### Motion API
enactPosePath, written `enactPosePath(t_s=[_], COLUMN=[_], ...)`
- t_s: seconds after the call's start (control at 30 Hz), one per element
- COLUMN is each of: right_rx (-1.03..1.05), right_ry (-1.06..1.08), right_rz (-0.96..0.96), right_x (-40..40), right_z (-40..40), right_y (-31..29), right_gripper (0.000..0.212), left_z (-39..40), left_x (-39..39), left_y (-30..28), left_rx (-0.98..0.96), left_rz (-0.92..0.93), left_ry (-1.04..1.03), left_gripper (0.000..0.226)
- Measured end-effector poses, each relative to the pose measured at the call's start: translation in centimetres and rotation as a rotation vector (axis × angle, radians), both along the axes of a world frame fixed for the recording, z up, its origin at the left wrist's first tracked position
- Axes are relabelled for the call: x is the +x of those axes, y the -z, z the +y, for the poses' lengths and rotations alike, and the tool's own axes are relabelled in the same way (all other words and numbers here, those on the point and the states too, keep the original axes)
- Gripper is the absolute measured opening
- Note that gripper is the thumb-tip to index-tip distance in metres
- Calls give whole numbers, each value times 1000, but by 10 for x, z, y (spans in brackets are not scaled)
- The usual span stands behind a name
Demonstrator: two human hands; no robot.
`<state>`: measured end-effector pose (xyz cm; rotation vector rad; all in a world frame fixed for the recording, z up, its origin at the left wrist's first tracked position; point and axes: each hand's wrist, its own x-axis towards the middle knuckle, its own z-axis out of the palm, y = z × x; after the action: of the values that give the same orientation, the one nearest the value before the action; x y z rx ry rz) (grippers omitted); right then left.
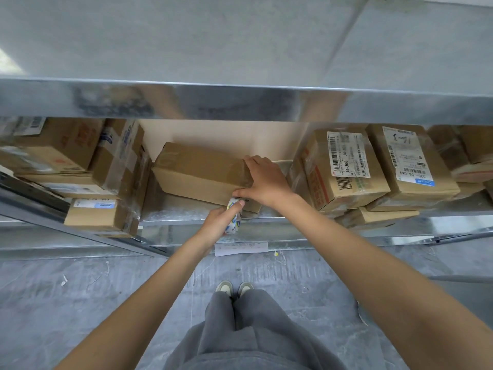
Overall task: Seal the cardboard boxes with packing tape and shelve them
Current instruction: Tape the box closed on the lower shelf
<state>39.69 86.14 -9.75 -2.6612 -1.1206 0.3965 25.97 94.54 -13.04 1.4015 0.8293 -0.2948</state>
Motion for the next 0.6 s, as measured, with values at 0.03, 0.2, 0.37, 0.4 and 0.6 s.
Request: enactPosePath(t_s=[0.03,0.2,0.37,0.4,0.6], right_rx=[-2,-12,-13,-14,-14], right_ry=[3,24,31,31,31], right_rz=[7,51,51,49,39], right_x=[1,3,1,1,0], right_z=[0,2,1,1,1], right_y=[-1,-3,-3,-3,-5], right_gripper=[93,91,92,92,89], left_z=[0,-3,-5,-4,-4], left_x=[0,-1,-4,-4,0], left_y=[-1,-2,-3,-3,-2], left_rx=[-1,40,38,47,101], left_rz=[-4,-39,-94,-107,-146], left_ry=[1,8,-86,-115,-192], left_gripper=[35,33,27,21,21])
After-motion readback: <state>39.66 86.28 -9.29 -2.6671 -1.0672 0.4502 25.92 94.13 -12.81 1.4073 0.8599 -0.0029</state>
